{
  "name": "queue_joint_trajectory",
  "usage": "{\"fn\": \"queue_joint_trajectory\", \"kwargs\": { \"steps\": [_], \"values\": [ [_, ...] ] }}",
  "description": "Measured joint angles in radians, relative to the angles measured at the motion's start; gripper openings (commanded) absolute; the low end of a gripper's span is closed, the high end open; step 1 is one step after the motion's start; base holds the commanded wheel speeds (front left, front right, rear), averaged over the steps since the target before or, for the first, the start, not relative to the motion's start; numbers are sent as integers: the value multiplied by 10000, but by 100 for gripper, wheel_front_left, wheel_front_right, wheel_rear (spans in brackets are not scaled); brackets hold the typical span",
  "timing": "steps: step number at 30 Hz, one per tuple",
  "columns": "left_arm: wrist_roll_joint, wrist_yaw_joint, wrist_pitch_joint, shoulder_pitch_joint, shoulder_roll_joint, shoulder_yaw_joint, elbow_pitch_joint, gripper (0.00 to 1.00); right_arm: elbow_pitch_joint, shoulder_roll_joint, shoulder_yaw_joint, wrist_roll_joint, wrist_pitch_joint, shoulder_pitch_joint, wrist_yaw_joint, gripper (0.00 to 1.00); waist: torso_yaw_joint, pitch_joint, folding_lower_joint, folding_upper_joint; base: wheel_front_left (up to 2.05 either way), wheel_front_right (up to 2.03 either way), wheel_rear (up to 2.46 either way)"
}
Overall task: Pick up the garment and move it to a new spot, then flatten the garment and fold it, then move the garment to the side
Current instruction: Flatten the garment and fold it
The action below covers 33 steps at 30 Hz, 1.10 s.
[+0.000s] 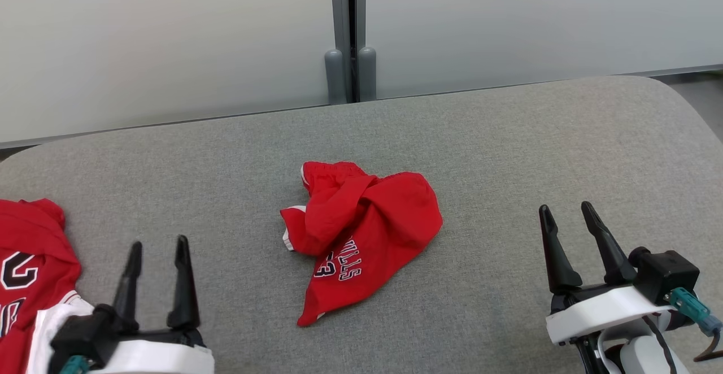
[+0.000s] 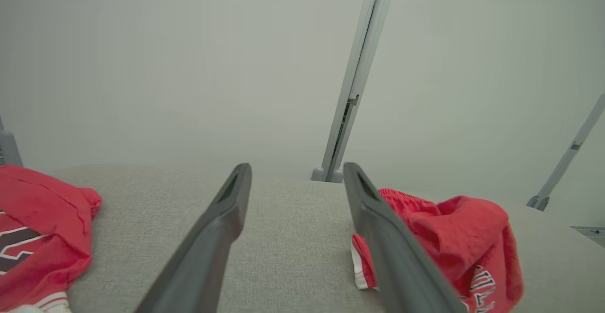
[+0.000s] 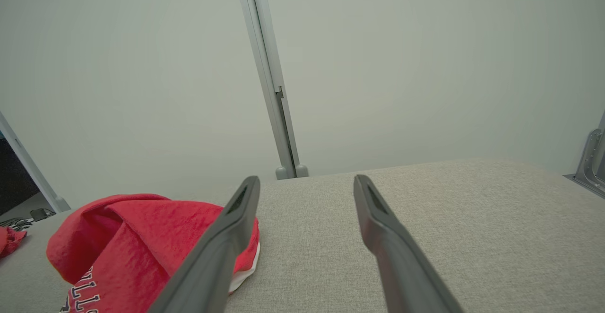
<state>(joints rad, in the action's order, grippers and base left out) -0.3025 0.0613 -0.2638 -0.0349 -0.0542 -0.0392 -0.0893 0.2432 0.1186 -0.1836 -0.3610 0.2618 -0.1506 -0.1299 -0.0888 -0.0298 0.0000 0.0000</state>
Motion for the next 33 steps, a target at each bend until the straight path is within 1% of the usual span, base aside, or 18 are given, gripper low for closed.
{"fn": "queue_joint_trajectory", "kwargs": {
  "steps": [3, 6, 10, 17, 18, 22, 26, 29, 30, 31, 33],
  "values": [
    [-190, 146, 209, -31, 25, 376, -500, 100, 23, 13, -25, -2, -2, -41, 0, 100, -3, 6, 0, 0, 0, 0, 0],
    [-393, 313, 853, -17, 23, 750, -761, 100, 35, 23, -19, -13, -2, -44, 0, 100, 0, -23, 0, 0, 0, 0, 0],
    [-679, 529, 2109, 3, -127, 1528, -871, 100, 35, -4, -36, -13, 0, -79, 0, 100, -12, -106, 0, 0, 0, 0, 0],
    [-1346, 646, 4502, 95, -675, 2823, -1104, 100, 15, -36, -94, -13, 0, -254, 0, 100, -166, -313, 0, 0, 0, 0, 0],
    [-1346, 646, 4502, 95, -675, 2823, -1104, 100, 15, -36, -94, -13, 0, -254, 0, 100, -166, -313, 0, 0, 0, 0, 0],
    [-1662, 656, 5377, 288, -970, 3392, -1129, 100, -19, -35, -79, -12, 0, -306, 0, 100, -320, -474, 0, 0, 0, 0, 0],
    [-1822, 669, 5822, 719, -1093, 3937, -1210, 100, -23, -46, -105, -12, 0, -449, 0, 100, -450, -664, 0, 0, 0, 0, 0],
    [-1733, 665, 5990, 1066, -1206, 4050, -1559, 100, -15, -79, -174, -13, 0, -523, 0, 100, -578, -777, 0, 0, 0, 0, 0],
    [-1737, 665, 6000, 1181, -1197, 4036, -1659, 62, -21, -100, -184, -13, -2, -536, 0, 100, -622, -800, 0, 0, 0, 0, 0],
    [-1739, 665, 6132, 1366, -1179, 4100, -1843, 0, -27, -109, -171, -13, 0, -547, 0, 100, -696, -830, 0, 0, 0, 0, 0],
    [-1751, 665, 6209, 1444, -1183, 4134, -1925, 0, -12, -109, -134, -15, 0, -547, 0, 100, -733, -833, 0, 0, 0, 0, 0]
  ]
}}
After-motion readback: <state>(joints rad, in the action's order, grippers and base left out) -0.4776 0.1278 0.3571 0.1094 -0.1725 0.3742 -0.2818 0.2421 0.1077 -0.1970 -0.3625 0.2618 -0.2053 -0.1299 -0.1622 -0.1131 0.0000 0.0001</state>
